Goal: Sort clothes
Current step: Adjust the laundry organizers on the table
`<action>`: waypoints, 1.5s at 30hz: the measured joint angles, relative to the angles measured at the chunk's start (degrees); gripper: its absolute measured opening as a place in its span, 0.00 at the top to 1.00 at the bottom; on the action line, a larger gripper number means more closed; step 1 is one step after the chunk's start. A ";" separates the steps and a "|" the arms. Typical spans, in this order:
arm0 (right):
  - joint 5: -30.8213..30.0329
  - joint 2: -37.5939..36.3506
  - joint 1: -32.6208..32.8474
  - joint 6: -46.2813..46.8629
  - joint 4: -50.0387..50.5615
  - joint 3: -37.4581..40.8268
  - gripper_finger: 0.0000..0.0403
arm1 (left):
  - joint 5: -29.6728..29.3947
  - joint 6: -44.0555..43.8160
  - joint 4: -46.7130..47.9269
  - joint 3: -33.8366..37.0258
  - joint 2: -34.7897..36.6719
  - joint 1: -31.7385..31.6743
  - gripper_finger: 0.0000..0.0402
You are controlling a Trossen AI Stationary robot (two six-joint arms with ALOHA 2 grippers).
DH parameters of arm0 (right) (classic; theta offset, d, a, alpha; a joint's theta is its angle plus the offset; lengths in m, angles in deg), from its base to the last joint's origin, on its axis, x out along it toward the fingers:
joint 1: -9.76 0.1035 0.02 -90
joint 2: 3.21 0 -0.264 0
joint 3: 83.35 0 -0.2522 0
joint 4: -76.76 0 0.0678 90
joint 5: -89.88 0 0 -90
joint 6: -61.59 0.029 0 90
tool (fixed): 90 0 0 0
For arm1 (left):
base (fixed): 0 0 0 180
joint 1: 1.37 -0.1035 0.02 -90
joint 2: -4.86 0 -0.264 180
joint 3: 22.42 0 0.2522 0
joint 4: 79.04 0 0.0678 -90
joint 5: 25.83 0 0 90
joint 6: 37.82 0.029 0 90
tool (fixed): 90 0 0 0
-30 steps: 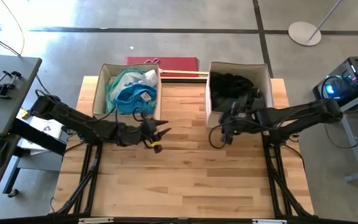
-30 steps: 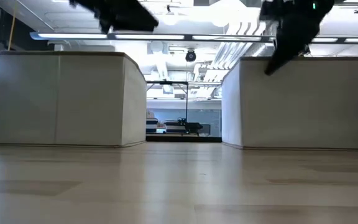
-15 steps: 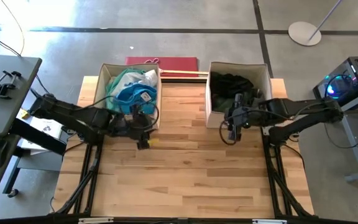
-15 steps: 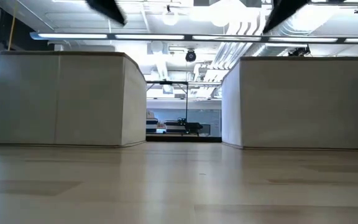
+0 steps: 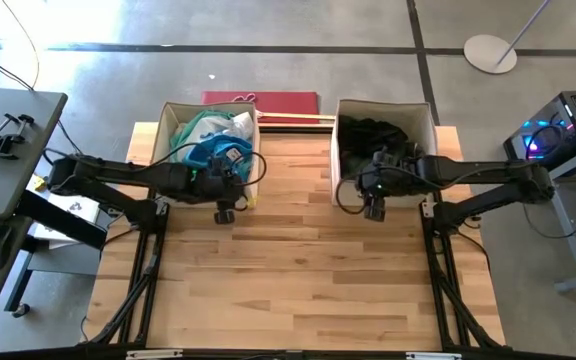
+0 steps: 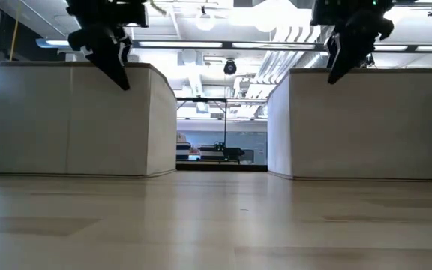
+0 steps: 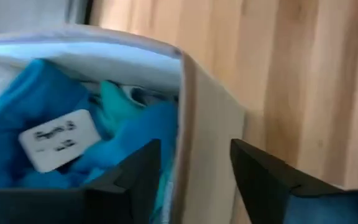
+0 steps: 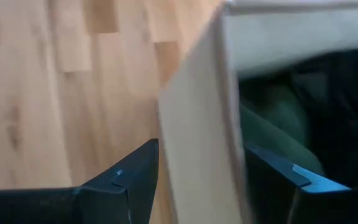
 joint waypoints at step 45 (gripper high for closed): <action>21.21 11.15 -0.37 -22.54 -35.04 1.29 0.97 | 19.76 26.76 -55.88 3.60 -16.10 -4.17 0.98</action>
